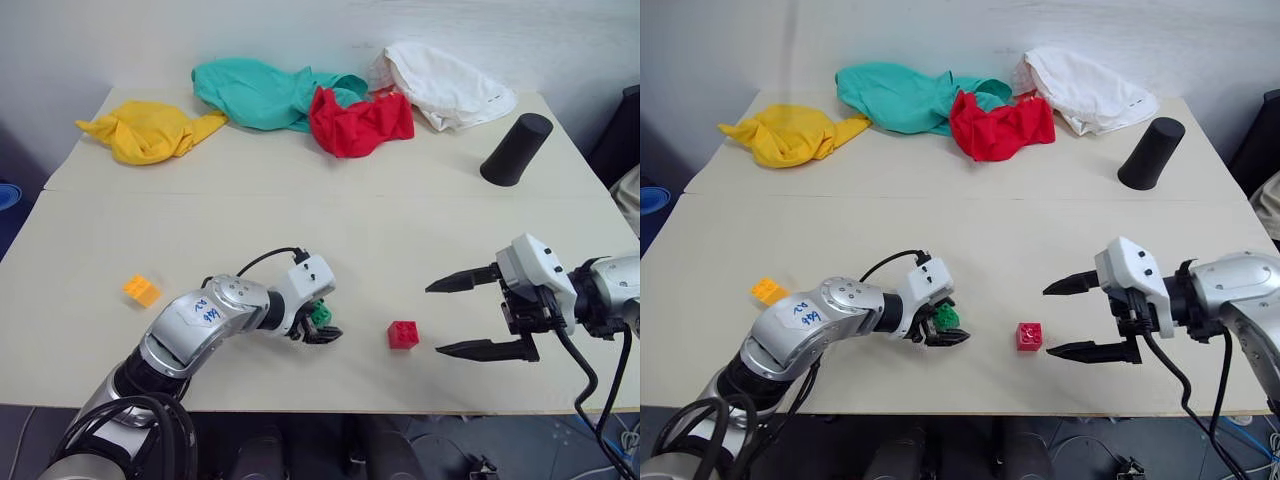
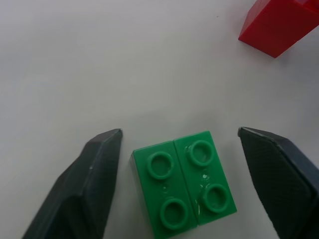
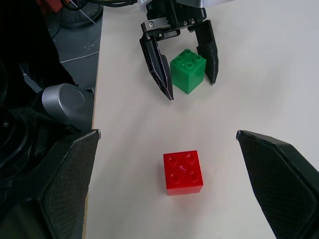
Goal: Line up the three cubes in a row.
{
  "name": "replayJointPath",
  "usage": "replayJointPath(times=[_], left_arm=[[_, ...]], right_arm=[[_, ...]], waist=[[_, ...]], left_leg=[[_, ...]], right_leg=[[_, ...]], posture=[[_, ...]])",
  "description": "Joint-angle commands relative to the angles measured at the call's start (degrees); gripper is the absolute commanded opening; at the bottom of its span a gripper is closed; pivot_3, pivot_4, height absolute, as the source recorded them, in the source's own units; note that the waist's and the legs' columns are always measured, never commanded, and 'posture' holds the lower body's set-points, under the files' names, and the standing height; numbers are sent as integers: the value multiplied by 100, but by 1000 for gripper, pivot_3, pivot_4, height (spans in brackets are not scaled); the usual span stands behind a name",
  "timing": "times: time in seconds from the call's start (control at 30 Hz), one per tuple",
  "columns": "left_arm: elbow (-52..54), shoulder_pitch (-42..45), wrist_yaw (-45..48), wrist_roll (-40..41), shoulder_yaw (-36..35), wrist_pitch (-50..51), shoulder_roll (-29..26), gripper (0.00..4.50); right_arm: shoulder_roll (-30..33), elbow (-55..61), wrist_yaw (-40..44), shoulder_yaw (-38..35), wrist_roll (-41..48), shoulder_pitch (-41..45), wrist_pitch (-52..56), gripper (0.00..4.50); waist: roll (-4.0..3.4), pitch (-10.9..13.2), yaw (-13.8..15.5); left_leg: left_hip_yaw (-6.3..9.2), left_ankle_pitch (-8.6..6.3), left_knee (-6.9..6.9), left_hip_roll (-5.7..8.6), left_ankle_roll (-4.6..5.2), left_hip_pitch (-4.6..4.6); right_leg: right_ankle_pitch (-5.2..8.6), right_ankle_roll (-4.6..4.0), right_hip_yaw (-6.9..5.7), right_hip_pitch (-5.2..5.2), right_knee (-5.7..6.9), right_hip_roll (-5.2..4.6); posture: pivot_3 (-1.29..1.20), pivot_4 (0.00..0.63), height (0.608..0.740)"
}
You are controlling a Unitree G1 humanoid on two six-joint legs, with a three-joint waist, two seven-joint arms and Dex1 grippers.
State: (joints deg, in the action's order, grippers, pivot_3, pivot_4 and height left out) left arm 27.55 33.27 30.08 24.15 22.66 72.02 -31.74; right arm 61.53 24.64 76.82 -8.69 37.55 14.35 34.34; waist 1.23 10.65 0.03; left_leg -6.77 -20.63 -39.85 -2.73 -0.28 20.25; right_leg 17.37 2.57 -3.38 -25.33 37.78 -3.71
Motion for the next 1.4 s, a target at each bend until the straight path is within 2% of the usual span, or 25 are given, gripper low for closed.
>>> replayJointPath(times=[0.03,0.13,0.17,0.27,0.37,0.47,0.53,0.63,0.8,0.93,1.23,1.3,1.4], left_arm=[[144,53,35,-31,-27,-41,-60,2674],[169,20,164,-12,-3,-69,-263,1714],[183,2,210,1,-10,-71,-347,1525],[204,-4,467,-16,20,-320,-633,1511],[183,47,1306,-50,169,-1292,-1044,1511],[-95,140,2342,-447,432,-2745,-1508,1511],[-292,234,2938,-604,561,-3339,-1687,1511],[-715,391,3367,-863,748,-3778,-1622,1511],[-1496,533,3528,-1540,1015,-4453,-1292,1511],[-1623,540,3501,-1632,916,-4301,-980,1511],[-1666,588,3512,-1785,785,-3863,-682,1511],[-1636,560,3467,-1769,720,-3783,-636,2235],[-1513,527,3518,-1684,628,-3623,-683,3062]], right_arm=[[-40,64,-13,25,27,73,-114,4500],[-72,-9,-23,108,4,148,-165,4500],[-89,-41,-21,135,-7,182,-178,4500],[-151,-114,-20,228,-62,265,-218,4500],[-188,-165,-5,294,-99,322,-261,4500],[-148,-156,104,295,-53,293,-317,4500],[-102,-126,194,263,-41,221,-371,4500],[-121,-138,152,264,-96,199,-412,4500],[-152,-5,11,198,-37,98,-354,4500],[-129,75,-52,141,-8,-37,-349,4500],[-161,32,-94,187,-34,-38,-384,4500],[-178,33,-95,209,-32,-20,-393,4500],[-194,26,-93,236,-35,-4,-406,4500]], waist=[[0,0,1],[0,0,-2],[0,0,-11],[0,0,-11],[0,0,-7],[0,0,-4],[0,0,4],[0,0,22],[0,0,29],[0,0,36],[0,0,68],[0,0,76],[0,0,82]], left_leg=[[0,0,0,0,0,0],[0,0,-1,0,0,0],[0,0,-1,0,0,0],[0,1,-1,-2,-1,-1],[0,1,-1,-2,-1,0],[-1,0,-2,-1,-1,1],[-1,0,-4,1,-1,1],[-2,-1,-9,2,1,5],[-2,-2,-10,1,4,6],[-1,-2,-12,1,5,8],[0,-3,-16,0,6,7],[0,-3,-16,0,6,7],[0,-3,-16,0,6,7]], right_leg=[[0,0,0,0,0,0],[0,0,0,0,0,0],[0,0,0,0,0,0],[0,0,0,0,1,2],[0,0,0,0,0,2],[1,-1,-1,-1,-3,2],[1,-1,-3,0,-4,2],[1,-1,-6,0,-4,6],[1,-1,-6,0,-4,11],[0,0,-6,-1,-3,9],[-1,1,-5,0,-1,8],[-1,1,-5,0,-1,8],[-1,1,-5,0,-1,8]], posture=[[0,150,740],[0,150,740],[0,150,740],[0,150,740],[0,150,740],[0,150,740],[0,150,740],[0,150,740],[0,150,740],[0,150,740],[0,150,740],[0,150,740],[0,150,740]])
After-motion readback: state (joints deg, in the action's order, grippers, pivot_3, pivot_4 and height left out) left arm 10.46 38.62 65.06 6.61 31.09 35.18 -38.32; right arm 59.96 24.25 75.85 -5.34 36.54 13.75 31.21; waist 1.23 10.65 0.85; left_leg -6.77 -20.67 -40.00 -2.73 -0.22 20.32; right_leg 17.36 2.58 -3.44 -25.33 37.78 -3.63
